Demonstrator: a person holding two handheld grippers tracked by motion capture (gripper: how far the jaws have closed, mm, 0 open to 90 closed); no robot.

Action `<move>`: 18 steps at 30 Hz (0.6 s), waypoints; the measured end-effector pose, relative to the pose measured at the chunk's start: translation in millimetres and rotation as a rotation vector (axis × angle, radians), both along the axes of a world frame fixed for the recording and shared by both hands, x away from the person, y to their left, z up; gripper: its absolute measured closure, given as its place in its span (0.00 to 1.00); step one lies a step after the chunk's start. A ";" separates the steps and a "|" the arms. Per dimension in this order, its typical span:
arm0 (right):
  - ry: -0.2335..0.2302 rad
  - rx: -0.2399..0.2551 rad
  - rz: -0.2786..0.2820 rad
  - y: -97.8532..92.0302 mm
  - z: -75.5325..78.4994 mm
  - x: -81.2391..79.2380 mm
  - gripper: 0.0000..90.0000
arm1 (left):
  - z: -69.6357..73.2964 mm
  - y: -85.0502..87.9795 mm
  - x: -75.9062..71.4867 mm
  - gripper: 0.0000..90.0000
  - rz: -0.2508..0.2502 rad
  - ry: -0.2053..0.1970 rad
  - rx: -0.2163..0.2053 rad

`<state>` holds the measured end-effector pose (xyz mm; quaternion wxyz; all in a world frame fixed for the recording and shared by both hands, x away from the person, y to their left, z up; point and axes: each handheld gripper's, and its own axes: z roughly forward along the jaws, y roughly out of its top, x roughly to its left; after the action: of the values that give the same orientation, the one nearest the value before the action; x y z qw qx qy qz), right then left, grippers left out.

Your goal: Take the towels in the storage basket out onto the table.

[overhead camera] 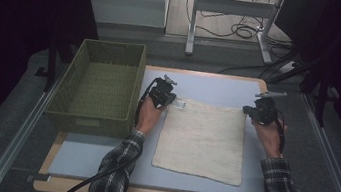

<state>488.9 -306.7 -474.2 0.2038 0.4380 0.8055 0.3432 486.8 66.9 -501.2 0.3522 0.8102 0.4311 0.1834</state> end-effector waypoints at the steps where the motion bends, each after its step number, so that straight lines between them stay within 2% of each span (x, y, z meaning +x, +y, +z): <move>1: -0.001 0.006 0.005 -1.6 0.1 -4.1 0.97 | -0.8 0.1 -4.0 0.99 0.000 -0.002 -0.003; 4: 0.000 0.005 0.024 -6.7 0.6 -17.0 0.97 | -0.3 -0.2 -17.7 0.99 -0.004 -0.024 0.003; 8: -0.007 0.036 0.049 -13.4 2.8 -36.0 0.97 | 2.8 0.0 -36.7 0.98 -0.016 -0.037 -0.004; 12: -0.037 0.042 0.077 -18.4 3.4 -56.3 0.97 | 6.2 3.7 -55.3 0.98 -0.019 -0.049 -0.040; 15: -0.041 0.045 0.095 -21.8 2.1 -72.0 0.97 | 7.5 7.6 -69.6 0.98 -0.031 -0.058 -0.067; 18: -0.034 0.055 0.110 -25.3 -0.2 -84.5 0.97 | 4.2 8.6 -84.8 0.98 -0.059 -0.056 -0.076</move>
<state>404.4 -332.0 -474.4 0.1862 0.3926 0.8151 0.3831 401.9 75.6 -496.9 0.3999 0.8033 0.4035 0.1790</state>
